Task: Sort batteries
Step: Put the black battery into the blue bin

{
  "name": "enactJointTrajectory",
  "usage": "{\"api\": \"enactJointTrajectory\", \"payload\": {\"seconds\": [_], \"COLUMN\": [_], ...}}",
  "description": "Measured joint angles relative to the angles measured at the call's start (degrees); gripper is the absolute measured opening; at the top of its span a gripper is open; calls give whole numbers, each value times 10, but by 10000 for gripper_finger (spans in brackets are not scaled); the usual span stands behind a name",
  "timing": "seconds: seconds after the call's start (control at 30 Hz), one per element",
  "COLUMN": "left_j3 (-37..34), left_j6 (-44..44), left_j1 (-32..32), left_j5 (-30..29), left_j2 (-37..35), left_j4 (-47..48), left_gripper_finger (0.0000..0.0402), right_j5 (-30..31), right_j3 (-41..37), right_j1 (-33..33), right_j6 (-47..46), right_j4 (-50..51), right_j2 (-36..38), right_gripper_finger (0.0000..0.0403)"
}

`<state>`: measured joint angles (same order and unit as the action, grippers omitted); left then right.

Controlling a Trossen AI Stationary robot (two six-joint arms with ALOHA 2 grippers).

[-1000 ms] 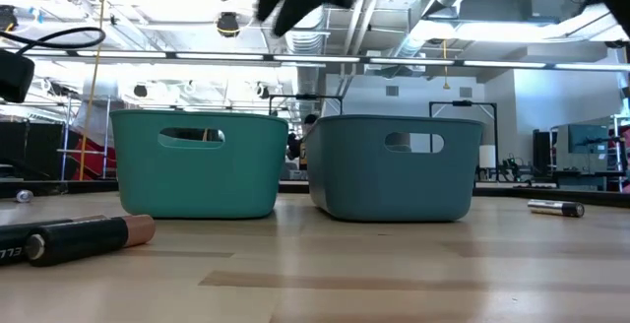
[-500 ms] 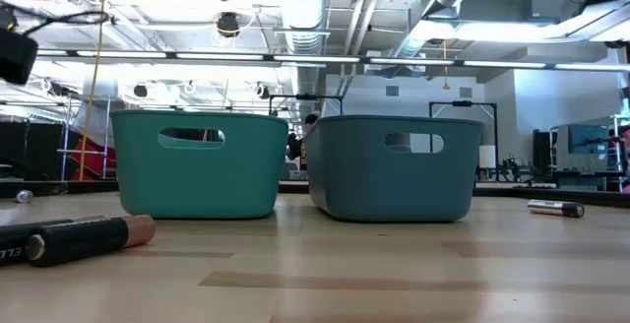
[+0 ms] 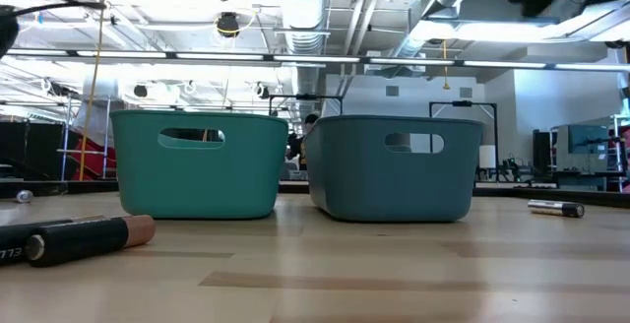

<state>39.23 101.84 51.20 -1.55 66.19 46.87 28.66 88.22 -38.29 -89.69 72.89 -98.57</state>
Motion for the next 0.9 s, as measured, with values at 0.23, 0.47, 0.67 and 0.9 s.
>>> {"api": "enactJointTrajectory", "payload": {"seconds": [0.23, 0.47, 0.67, 0.9], "left_j3": [51, 115, 141, 141], "left_j6": [0, -24, -34, -48], "left_j1": [0, 21, 42, 53], "left_j5": [48, 60, 64, 82], "left_j2": [101, 191, 253, 265], "left_j4": [1, 4, 53, 51], "left_gripper_finger": [142, 142, 142, 142], "right_j5": [0, 0, -1, -1], "right_j3": [-57, -60, -60, -60], "right_j1": [-41, -83, -118, -139], "right_j6": [-35, -36, -50, -78], "right_j4": [-57, -83, -84, -83], "right_j2": [9, 9, 9, 9], "right_gripper_finger": [127, 127, 127, 127]}}
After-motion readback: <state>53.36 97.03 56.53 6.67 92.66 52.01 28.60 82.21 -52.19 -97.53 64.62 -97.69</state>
